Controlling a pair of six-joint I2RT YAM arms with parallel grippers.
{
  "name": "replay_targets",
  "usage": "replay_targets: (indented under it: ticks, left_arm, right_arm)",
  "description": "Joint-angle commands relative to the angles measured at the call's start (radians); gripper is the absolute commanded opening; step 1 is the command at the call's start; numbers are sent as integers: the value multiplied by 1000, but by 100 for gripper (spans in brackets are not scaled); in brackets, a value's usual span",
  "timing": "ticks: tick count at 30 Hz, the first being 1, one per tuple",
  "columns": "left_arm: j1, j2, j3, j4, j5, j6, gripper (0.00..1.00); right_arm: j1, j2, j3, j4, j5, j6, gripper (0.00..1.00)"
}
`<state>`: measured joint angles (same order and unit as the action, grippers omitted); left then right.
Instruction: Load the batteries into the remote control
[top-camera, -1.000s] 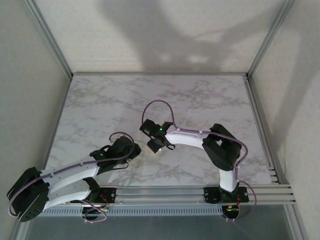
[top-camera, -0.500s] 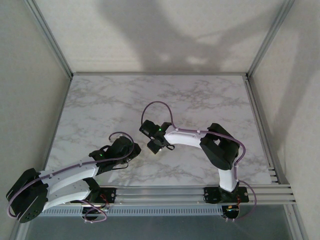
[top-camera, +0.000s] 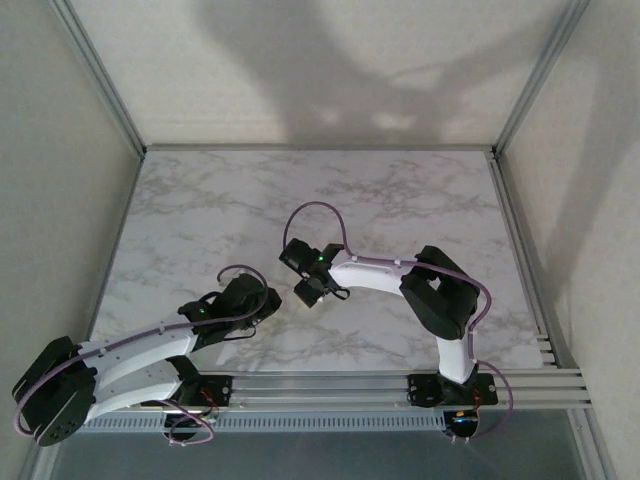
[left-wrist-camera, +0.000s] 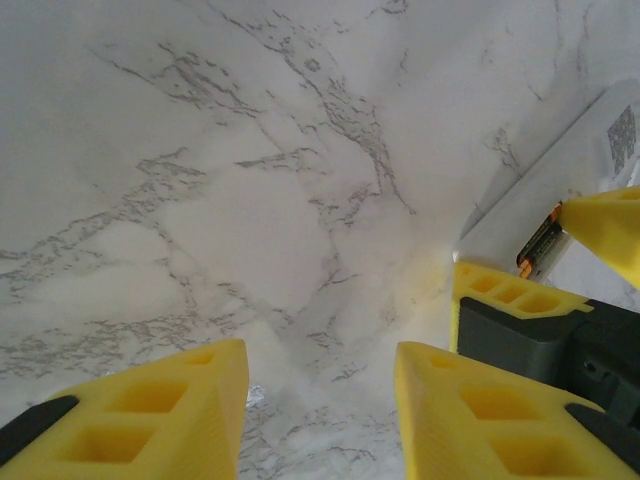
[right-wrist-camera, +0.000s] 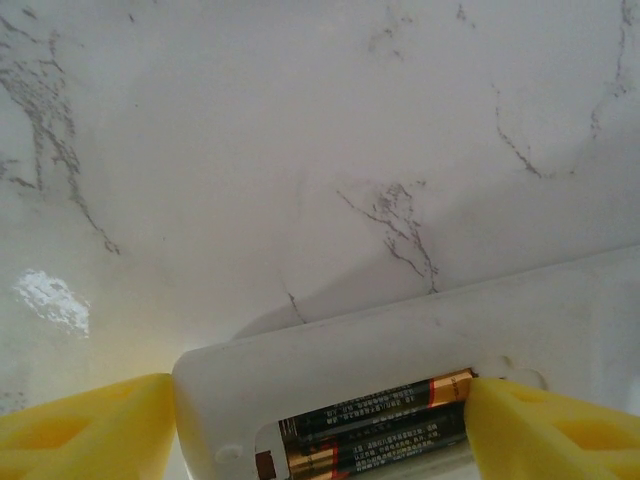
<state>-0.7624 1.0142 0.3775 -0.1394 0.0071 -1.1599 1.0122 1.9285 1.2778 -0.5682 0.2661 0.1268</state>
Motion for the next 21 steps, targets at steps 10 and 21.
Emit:
replay_targets:
  ticks: [10, 21]
  left_arm:
    - [-6, 1, 20, -7, 2, 16, 43]
    - [-6, 41, 58, -6, 11, 51, 42]
  right_arm:
    - [-37, -102, 57, -90, -49, 60, 79]
    - [-91, -83, 16, -74, -46, 71, 48]
